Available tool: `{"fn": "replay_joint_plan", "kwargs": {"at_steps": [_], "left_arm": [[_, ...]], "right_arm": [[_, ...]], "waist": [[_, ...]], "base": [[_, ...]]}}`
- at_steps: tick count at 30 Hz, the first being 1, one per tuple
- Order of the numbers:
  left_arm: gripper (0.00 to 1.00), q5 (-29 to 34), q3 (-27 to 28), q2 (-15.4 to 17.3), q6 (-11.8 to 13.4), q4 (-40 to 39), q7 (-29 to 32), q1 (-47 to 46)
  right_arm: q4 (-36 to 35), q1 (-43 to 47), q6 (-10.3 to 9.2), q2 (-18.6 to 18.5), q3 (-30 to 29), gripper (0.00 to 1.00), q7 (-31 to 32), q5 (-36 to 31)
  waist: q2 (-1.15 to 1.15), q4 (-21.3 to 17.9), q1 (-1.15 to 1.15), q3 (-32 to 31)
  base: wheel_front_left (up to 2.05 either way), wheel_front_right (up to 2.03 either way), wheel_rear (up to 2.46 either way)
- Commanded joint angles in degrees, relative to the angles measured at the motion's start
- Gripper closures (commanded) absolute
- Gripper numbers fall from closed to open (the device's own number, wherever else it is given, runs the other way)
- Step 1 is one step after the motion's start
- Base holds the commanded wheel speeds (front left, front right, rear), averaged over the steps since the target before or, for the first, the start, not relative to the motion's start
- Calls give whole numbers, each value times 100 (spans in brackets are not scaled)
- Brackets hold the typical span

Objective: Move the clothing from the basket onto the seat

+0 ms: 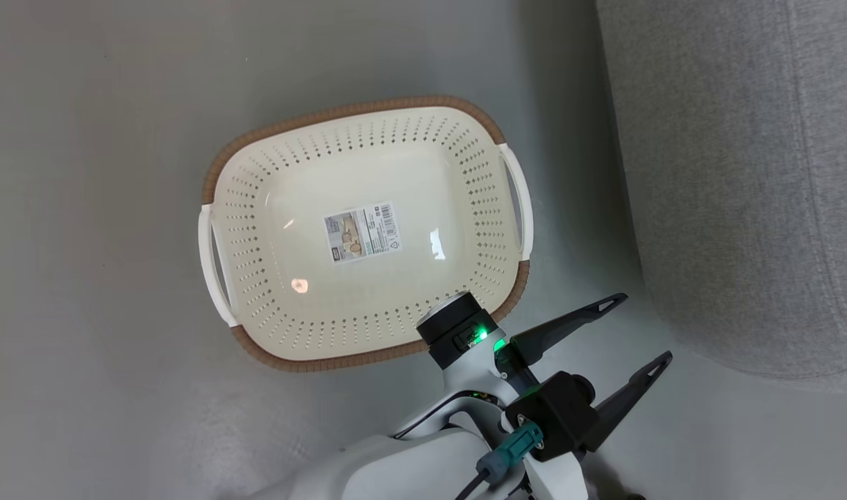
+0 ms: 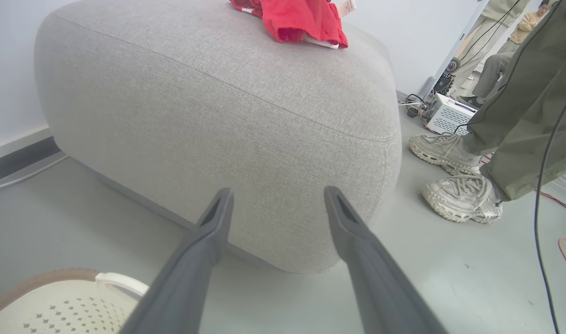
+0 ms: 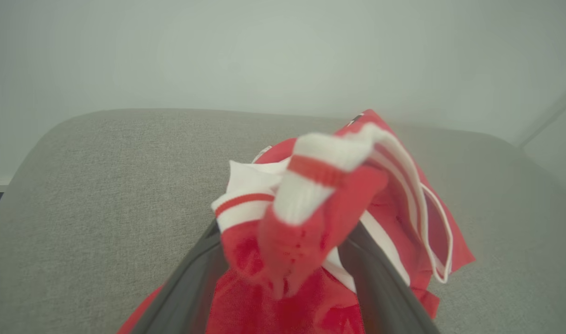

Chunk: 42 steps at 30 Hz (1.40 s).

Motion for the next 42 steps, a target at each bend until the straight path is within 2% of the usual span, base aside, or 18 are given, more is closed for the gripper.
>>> {"fn": "replay_joint_plan", "kwargs": {"at_steps": [1,11,21,27,32,42], "left_arm": [[0,-33,63,-72,79,-188,-19,-87],[0,-180,219,-72,195,-187,-19,121],[0,6,887,-72,93,-234,-19,834],[0,289,1491,-72,-121,-119,-19,1323],[0,537,2156,-42,-350,-39,-19,1746],[0,1010,3836,462,-327,-548,-19,2910]], "right_arm": [[-256,566,7,-253,22,0,-28,17],[-1392,1656,7,10,-324,0,-28,-307],[-2780,2499,7,359,-632,0,-28,-592],[-3443,2883,7,542,-597,0,-28,-685],[-3721,3185,7,792,-621,0,-28,-632],[-3715,3787,7,1406,-542,0,-28,-989]], "waist": [[0,-29,0,-160],[0,39,0,-864],[0,385,0,-1830],[0,609,0,-2307],[0,796,0,-2669],[0,1028,0,-3296]], "base": [[0,0,0],[0,0,0],[0,0,0],[0,0,0],[0,0,0],[0,0,0]]}}
